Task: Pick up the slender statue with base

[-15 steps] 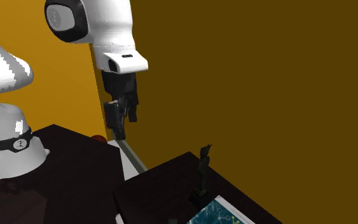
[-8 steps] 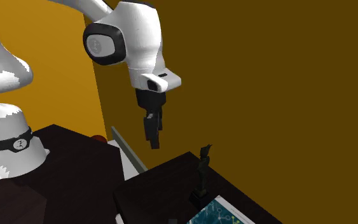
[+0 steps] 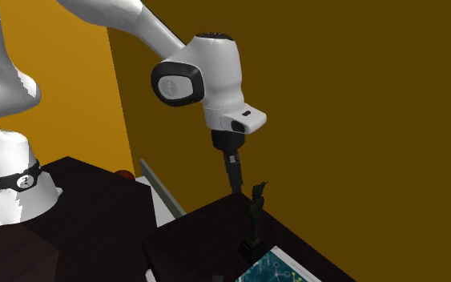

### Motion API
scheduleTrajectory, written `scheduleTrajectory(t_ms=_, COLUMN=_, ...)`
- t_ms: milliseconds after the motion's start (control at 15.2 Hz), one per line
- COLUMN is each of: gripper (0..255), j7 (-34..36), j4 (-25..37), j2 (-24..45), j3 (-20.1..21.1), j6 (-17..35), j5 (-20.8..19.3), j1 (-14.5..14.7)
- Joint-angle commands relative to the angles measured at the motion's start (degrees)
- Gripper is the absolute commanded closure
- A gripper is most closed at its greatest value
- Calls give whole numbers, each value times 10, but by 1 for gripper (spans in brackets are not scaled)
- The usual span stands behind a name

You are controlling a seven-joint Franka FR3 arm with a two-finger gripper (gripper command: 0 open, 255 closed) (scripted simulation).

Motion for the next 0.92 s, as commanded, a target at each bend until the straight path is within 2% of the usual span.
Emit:
scheduleTrajectory(t_ms=0, gripper=0, j7=-1, j4=38, j2=41, j3=5, j6=12, j5=-3, j1=9)
scheduleTrajectory(t_ms=198, gripper=0, j7=-5, j4=99, j2=97, j3=11, j6=20, j5=-8, j1=21)
scheduleTrajectory(t_ms=858, gripper=0, j7=-8, j4=101, j2=140, j3=8, j6=61, j5=-11, j1=24)
